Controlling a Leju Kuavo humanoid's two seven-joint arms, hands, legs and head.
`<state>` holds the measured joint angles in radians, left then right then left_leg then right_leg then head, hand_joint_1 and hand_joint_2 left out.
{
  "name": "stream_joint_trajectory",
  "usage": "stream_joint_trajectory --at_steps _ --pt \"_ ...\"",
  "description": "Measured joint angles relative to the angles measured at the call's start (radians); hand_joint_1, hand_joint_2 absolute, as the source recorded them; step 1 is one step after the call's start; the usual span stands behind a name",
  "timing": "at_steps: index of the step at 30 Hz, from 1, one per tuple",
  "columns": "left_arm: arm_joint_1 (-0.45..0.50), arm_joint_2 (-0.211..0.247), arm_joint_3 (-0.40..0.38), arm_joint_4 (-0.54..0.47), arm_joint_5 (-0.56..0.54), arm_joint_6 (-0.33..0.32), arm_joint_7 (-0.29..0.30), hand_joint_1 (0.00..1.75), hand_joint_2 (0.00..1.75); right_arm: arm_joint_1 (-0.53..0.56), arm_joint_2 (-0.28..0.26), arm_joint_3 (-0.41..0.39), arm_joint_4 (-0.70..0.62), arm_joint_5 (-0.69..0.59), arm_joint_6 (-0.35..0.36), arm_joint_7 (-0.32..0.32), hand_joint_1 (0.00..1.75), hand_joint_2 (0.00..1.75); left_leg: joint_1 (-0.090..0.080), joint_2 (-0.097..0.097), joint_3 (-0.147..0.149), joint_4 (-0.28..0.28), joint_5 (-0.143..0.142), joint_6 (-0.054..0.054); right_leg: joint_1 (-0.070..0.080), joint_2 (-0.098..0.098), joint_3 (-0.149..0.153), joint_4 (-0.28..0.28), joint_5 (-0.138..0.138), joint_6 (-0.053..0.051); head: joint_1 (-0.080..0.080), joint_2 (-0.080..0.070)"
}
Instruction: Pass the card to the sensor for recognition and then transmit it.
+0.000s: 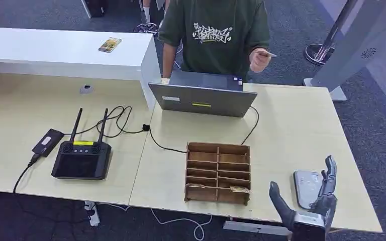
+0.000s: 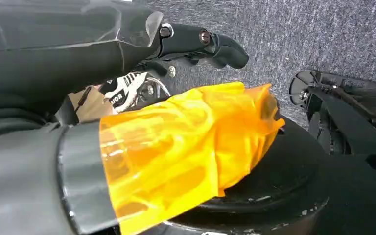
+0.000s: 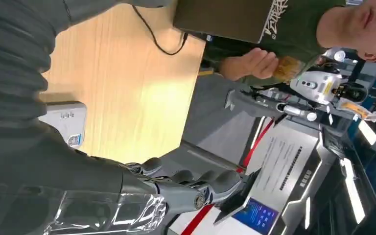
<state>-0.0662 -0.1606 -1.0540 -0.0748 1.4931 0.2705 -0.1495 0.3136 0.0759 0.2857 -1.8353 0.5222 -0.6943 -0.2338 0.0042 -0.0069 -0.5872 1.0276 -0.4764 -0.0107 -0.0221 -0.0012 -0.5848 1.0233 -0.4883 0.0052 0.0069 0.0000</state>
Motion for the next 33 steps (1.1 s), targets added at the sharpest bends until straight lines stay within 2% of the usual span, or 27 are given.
stream_joint_trajectory --at_steps 3,9,15,18,23,26,28,33 --pt "0.0 0.0 0.0 0.0 0.0 0.0 0.0 0.0 0.0 -0.001 0.0 0.0 0.0 0.056 0.0 -0.016 0.0 1.75 0.0 0.0 0.0 0.0 0.0 0.0 0.0 0.0 0.0 0.0 0.0 0.0 0.0 0.0" --pt "0.0 0.001 0.0 0.0 -0.001 -0.002 0.002 0.0 0.0 -0.041 0.003 -0.031 0.012 0.323 -0.001 -0.047 0.0 1.75 0.0 0.0 0.0 0.0 0.0 0.0 0.0 0.0 0.0 0.0 0.0 0.0 0.0 0.0" --pt "-0.004 0.005 -0.016 0.0 -0.006 -0.008 0.016 0.0 0.0 -0.151 0.029 -0.128 0.036 0.641 -0.001 -0.09 0.0 1.75 0.0 0.0 0.001 0.0 0.0 0.0 0.0 0.001 0.001 0.0 0.001 0.0 0.0 0.0" --pt "-0.008 0.007 -0.034 -0.003 -0.01 -0.011 0.027 0.0 0.0 -0.238 0.03 -0.155 0.076 0.737 -0.001 -0.038 0.0 1.75 0.0 0.002 0.001 0.0 0.001 0.0 0.0 0.002 0.0 0.0 0.002 0.0 0.0 0.0" --pt "-0.014 0.012 -0.071 -0.012 -0.016 -0.021 0.045 0.0 0.0 -0.412 0.021 -0.156 0.199 0.769 0.0 0.096 0.0 1.75 0.0 0.002 0.001 0.0 0.002 0.0 0.0 0.002 0.001 0.0 0.002 0.0 0.0 0.0" --pt "-0.017 0.015 -0.087 -0.016 -0.025 -0.024 0.053 0.0 0.0 -0.521 -0.007 -0.113 0.29 0.743 0.013 0.187 0.0 1.75 0.0 0.002 0.001 0.0 0.002 -0.001 0.0 0.003 0.001 0.001 0.003 0.0 0.0 0.0" --pt "-0.021 0.017 -0.1 -0.017 -0.032 -0.029 0.058 0.0 0.0 -0.604 -0.022 -0.074 0.363 0.714 0.045 0.222 0.0 1.75 0.0 0.002 0.002 0.0 0.003 -0.001 0.0 0.003 0.0 0.001 0.003 0.0 0.0 0.0" --pt "-0.026 0.02 -0.124 -0.02 -0.048 -0.034 0.07 0.0 0.0 -0.765 -0.045 -0.004 0.519 0.673 0.095 0.255 0.0 1.75 0.0 0.001 0.001 0.0 0.003 -0.001 0.0 0.002 0.0 0.001 0.003 0.0 0.0 0.0"
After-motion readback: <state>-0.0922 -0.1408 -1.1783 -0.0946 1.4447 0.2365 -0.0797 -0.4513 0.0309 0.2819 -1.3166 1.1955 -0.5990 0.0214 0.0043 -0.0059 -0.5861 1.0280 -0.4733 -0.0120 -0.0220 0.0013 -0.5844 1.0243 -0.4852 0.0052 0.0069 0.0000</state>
